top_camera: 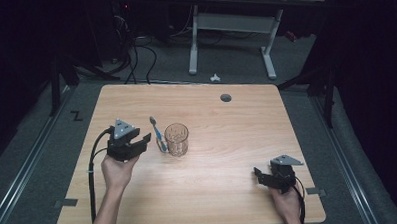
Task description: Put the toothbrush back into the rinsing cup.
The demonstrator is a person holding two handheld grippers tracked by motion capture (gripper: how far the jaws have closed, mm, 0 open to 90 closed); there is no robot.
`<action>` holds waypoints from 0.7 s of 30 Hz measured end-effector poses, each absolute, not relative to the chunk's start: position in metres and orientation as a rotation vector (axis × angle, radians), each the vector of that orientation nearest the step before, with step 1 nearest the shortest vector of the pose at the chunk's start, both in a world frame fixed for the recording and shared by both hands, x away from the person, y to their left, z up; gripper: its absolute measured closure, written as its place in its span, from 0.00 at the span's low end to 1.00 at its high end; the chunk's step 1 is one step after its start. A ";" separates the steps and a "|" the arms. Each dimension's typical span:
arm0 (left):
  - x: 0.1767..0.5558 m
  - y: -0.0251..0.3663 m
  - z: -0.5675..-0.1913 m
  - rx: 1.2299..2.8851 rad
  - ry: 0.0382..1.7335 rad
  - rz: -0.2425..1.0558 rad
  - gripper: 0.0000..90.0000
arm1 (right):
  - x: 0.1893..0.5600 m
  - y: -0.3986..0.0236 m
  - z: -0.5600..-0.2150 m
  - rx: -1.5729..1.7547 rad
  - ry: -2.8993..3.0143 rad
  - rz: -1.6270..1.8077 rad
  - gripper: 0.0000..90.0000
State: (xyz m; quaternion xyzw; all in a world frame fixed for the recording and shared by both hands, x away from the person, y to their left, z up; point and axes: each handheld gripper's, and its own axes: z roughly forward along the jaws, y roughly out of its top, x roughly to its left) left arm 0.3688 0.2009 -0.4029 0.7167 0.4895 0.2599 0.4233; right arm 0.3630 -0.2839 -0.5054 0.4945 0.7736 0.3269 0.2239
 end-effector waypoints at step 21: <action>0.353 0.221 -0.406 1.743 1.265 0.634 0.59 | 0.363 -0.284 -0.505 1.369 2.134 0.903 0.30</action>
